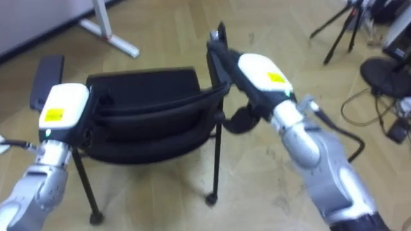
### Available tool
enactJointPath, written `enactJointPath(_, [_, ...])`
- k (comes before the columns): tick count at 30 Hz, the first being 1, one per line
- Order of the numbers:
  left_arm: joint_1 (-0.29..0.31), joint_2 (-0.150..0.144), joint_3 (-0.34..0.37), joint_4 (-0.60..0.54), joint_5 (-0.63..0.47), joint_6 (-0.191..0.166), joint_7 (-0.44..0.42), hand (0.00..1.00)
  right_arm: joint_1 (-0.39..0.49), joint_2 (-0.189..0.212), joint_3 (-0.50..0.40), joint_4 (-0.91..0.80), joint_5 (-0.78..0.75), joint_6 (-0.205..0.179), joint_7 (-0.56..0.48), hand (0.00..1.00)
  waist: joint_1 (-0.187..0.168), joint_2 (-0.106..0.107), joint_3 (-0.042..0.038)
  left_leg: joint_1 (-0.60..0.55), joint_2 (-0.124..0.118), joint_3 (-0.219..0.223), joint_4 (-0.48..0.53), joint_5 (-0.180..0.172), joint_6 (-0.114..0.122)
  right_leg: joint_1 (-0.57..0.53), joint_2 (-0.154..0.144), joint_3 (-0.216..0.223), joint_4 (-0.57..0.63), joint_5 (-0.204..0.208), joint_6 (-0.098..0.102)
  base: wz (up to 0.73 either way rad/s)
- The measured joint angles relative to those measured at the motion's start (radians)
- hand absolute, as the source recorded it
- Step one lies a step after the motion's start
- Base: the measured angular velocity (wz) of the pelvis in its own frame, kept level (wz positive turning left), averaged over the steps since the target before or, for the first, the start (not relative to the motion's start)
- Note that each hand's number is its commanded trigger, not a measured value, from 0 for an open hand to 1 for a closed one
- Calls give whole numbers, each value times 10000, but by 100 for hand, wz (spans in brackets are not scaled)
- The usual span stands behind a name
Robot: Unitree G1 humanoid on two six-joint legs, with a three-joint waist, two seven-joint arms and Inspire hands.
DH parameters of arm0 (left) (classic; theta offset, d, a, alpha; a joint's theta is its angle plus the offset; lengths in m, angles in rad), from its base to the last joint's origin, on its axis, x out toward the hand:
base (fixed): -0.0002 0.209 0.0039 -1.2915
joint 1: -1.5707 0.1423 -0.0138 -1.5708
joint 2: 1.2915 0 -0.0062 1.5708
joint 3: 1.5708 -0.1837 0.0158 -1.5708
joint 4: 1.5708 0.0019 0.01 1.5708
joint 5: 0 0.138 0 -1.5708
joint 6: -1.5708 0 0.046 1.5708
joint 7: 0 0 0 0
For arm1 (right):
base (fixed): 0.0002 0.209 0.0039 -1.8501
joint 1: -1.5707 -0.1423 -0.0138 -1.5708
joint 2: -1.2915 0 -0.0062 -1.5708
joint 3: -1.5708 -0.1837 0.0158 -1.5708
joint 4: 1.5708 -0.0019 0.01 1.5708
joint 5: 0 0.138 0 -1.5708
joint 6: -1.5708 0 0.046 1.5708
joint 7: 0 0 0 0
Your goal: Push chair
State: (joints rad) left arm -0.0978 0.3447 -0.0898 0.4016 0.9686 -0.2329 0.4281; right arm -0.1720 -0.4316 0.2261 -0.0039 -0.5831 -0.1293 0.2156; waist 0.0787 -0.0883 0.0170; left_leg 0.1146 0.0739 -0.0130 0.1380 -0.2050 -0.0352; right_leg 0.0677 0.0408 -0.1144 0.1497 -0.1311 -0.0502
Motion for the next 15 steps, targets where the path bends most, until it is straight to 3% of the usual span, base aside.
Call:
enactJointPath(7, [-119,-24,-106,127,-12,150,-80,100,0,-33,243,1,6,5,286,0,15,-4,-3,9,-182,70,2,3,10,-2,-71,78,-4,-38,57,-1])
enactJointPath(15, [-122,-19,-126,155,-9,174,-68,100,-69,-19,374,0,-235,21,285,0,70,1,-5,-6,-172,77,65,4,11,17,-60,53,5,-43,59,0])
